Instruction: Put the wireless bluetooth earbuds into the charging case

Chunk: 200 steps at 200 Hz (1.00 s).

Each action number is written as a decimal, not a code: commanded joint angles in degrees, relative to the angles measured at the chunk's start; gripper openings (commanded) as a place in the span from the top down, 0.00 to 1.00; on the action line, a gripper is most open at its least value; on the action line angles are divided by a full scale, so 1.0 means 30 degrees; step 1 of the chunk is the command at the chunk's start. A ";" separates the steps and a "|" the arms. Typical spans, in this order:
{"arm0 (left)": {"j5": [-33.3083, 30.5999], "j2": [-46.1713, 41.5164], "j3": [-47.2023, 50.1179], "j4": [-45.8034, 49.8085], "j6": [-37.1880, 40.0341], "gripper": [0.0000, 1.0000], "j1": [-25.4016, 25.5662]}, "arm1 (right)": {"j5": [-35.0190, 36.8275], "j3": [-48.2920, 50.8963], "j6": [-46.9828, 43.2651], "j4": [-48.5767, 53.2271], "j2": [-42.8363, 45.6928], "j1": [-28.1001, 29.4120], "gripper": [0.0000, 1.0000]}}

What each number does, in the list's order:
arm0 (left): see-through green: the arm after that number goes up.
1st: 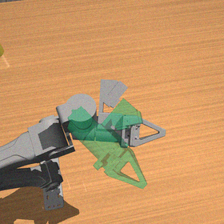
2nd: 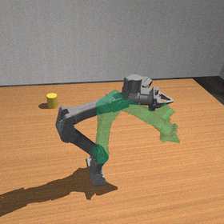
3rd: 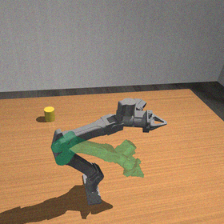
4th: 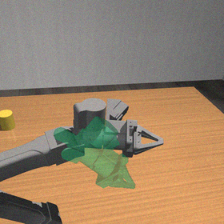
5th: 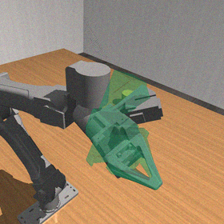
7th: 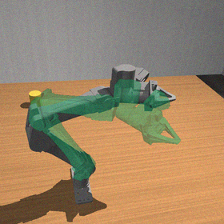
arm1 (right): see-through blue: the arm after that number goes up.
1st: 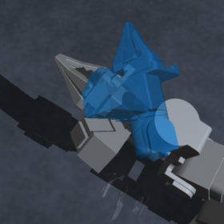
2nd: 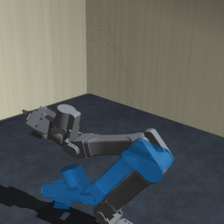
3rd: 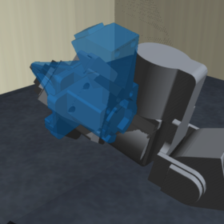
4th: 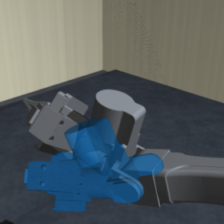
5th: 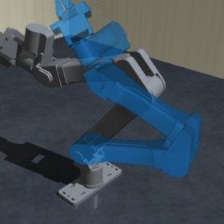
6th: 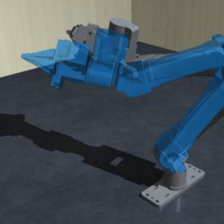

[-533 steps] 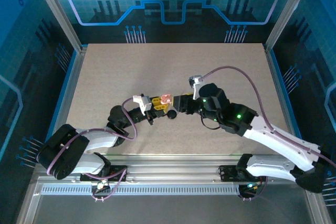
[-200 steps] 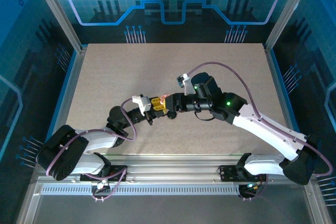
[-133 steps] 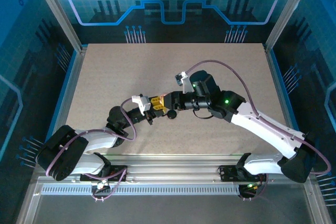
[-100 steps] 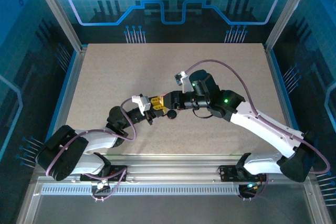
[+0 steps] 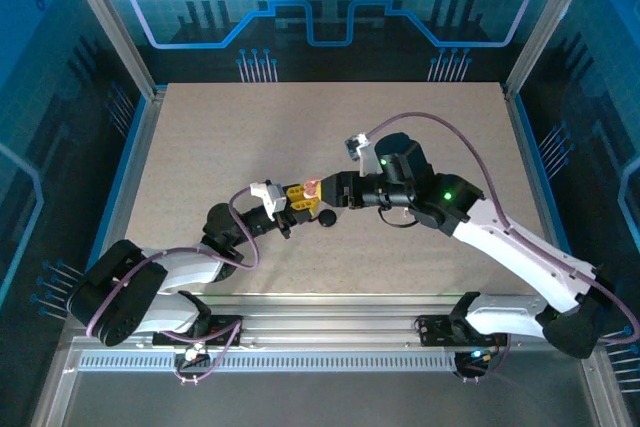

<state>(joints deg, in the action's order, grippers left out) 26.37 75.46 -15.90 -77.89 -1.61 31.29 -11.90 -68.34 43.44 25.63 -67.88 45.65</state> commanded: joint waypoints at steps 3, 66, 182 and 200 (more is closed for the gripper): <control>0.0025 -0.0477 0.0212 -0.0553 -0.0138 0.83 0.0081 | -0.0180 -0.0024 -0.0211 0.0335 -0.0079 -0.0272 0.54; -0.0001 -0.0464 0.0210 -0.0552 -0.0139 0.83 0.0081 | -0.1172 -0.0337 0.0047 -0.0452 -0.1160 -0.0244 0.54; -0.0083 -0.0691 0.0350 -0.0493 -0.0094 0.83 0.0084 | -0.1654 -0.0772 -0.0015 -0.1038 -0.2209 -0.0208 0.54; -0.0071 -0.0691 0.0364 -0.0478 -0.0080 0.83 0.0087 | -0.1763 -0.1050 -0.0145 -0.1072 -0.2414 -0.0182 0.55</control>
<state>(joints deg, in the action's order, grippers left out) 26.20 74.94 -15.55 -77.71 -1.61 31.29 -15.59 -68.79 43.46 24.27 -74.08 45.52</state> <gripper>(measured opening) 0.208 0.454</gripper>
